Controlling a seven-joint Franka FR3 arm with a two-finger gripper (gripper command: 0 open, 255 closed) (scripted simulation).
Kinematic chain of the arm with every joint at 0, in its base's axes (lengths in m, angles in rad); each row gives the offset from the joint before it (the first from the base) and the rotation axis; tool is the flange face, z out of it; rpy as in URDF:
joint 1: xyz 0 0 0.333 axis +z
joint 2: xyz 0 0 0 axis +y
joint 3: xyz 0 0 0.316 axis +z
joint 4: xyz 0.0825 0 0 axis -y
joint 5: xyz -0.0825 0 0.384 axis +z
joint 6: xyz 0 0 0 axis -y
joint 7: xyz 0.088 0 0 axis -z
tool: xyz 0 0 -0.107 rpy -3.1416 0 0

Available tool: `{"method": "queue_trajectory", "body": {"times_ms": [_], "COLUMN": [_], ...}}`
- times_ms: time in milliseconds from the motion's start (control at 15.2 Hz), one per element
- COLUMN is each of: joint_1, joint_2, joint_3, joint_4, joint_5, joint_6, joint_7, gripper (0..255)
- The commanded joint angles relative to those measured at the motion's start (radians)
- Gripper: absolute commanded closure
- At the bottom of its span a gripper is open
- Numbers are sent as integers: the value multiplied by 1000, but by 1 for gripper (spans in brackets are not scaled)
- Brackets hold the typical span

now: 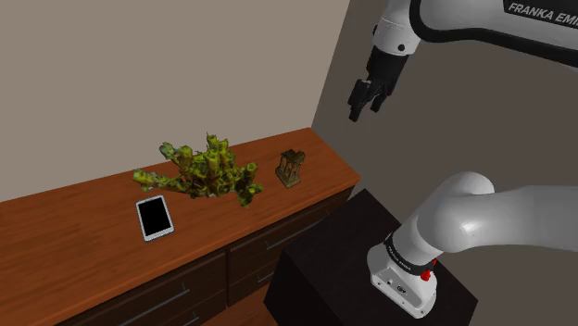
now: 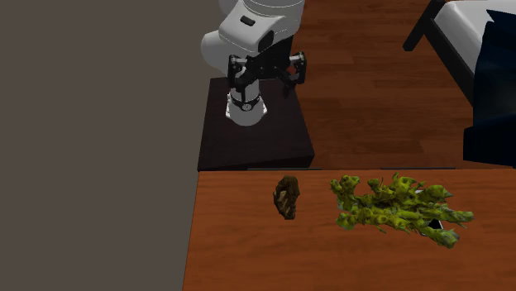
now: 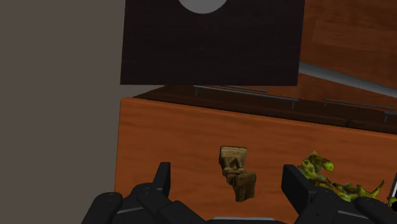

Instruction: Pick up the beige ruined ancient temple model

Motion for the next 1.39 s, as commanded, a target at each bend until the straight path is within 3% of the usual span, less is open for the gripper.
{"method": "queue_trajectory", "body": {"times_ms": [0,660,1320], "joint_1": [0,21,33], "joint_2": [0,272,638], "joint_3": [0,44,89], "joint_4": [0,-81,-21], "joint_5": [0,30,23], "joint_6": [0,343,640], "joint_7": [0,9,28], "gripper": [0,0,0]}}
